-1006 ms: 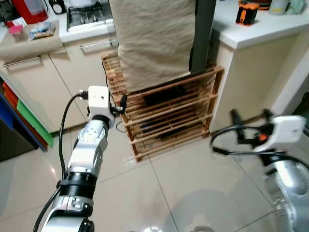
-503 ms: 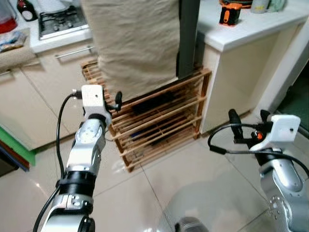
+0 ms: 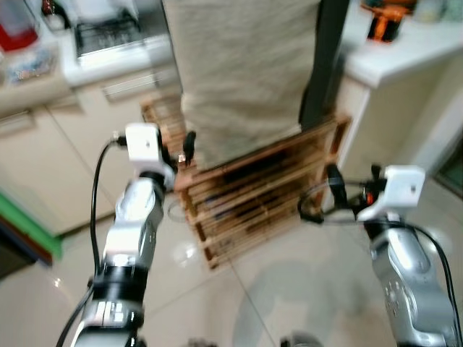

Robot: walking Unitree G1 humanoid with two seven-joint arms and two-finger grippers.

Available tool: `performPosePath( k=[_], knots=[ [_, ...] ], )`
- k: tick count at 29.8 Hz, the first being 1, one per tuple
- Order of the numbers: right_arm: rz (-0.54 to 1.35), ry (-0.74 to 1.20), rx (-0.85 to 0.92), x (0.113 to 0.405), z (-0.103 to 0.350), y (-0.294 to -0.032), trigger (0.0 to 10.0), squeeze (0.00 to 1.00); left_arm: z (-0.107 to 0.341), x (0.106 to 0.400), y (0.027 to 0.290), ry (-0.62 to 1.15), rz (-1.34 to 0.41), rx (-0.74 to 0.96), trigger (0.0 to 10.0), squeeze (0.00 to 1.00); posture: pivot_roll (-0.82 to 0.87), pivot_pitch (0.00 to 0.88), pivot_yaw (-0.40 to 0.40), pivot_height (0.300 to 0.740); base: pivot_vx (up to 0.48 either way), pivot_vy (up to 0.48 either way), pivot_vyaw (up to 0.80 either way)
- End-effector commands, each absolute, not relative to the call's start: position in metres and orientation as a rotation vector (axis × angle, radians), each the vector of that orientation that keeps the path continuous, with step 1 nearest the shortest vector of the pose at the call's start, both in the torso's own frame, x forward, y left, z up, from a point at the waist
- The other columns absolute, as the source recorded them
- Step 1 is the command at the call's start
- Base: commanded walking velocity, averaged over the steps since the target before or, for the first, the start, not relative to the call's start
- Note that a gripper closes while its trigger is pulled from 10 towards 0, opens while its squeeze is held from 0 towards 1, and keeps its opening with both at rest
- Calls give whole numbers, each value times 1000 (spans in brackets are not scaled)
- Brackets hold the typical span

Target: Restocking fridge

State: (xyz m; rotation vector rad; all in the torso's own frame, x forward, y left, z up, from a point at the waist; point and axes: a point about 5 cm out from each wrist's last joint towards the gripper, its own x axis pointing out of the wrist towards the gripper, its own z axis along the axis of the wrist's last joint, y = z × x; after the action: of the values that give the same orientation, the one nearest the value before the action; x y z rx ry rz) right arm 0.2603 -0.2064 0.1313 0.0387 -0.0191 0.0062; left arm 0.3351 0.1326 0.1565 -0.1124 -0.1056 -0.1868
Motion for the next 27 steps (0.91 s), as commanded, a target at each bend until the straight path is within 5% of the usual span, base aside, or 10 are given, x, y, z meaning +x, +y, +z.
performPosePath(
  k=[1,13,27],
  knots=[
    [27,-31,30,262,133,-200,10000,0,161,335,145,-125,-155,-85,10000,0,-211,1,82,716,0,469,-675],
    [22,-21,-79,277,130,-189,10000,0,148,340,151,-12,-119,-150,10000,0,-199,0,65,716,0,471,-565],
    [8,8,-120,290,129,-193,10000,0,136,336,135,15,-144,-52,10000,0,-200,0,-20,716,0,0,0]
  ],
)
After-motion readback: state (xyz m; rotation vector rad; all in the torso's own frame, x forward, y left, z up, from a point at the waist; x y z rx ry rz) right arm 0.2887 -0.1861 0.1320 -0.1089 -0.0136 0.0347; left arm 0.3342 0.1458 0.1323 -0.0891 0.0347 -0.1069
